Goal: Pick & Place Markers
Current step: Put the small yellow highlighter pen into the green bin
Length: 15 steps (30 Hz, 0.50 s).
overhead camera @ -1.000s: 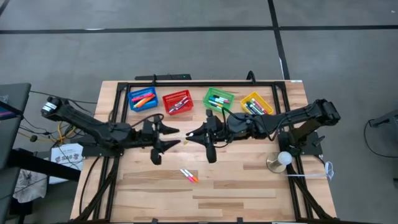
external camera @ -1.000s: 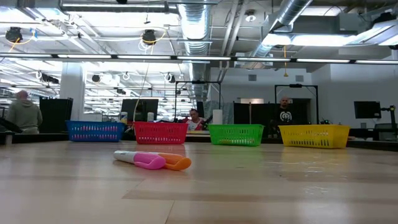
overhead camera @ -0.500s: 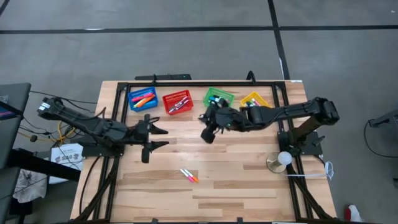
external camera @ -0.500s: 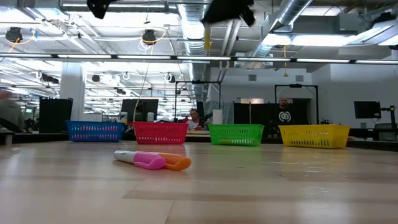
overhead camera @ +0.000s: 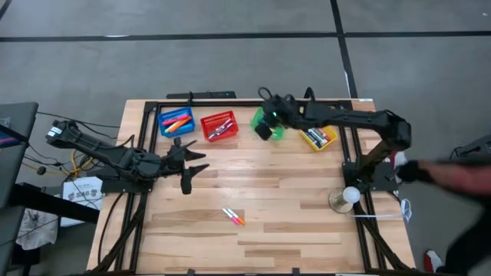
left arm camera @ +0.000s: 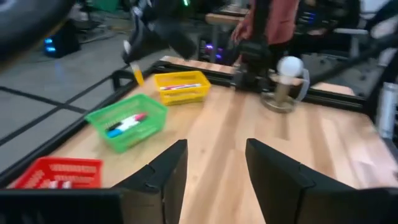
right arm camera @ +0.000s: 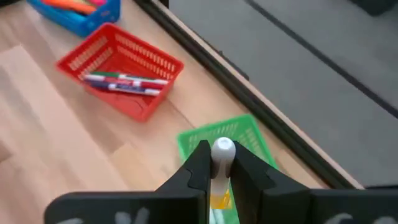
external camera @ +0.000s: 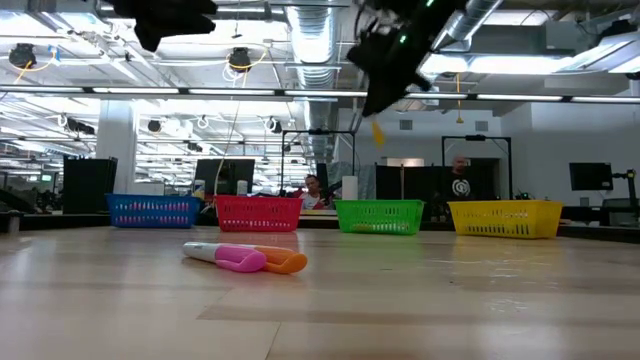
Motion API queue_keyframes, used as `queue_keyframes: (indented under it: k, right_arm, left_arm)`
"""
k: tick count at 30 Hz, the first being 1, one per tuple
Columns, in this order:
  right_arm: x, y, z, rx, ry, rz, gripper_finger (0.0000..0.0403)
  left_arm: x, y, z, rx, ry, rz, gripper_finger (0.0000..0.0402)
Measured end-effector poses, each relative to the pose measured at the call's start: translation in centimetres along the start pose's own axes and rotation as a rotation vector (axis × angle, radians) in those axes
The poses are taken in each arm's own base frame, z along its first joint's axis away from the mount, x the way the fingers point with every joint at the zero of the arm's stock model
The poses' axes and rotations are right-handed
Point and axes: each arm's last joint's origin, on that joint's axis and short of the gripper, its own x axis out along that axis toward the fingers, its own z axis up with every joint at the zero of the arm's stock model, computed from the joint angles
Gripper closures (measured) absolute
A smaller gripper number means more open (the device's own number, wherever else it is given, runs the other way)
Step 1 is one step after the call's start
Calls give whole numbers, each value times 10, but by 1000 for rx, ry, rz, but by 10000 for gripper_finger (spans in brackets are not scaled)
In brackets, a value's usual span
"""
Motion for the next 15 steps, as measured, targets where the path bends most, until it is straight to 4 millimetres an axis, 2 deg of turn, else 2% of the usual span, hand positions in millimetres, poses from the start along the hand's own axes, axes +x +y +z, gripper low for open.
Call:
queue_keyframes:
  k: [3, 7, 10, 15]
  right_arm:
    - [27, -17, -9, -43, 124, -20, 375]
    - [59, -26, -17, -76, 220, 5, 374]
    - [78, -24, -25, -97, 280, 23, 371]
    - [98, -19, -37, -182, 364, 62, 347]
  left_arm:
    - [1, 2, 1, -14, -9, 37, 242]
    - [3, 4, 1, -56, -10, 50, 242]
    - [4, 4, 0, -59, -7, 67, 244]
    - [7, 3, -2, -47, 2, 96, 252]
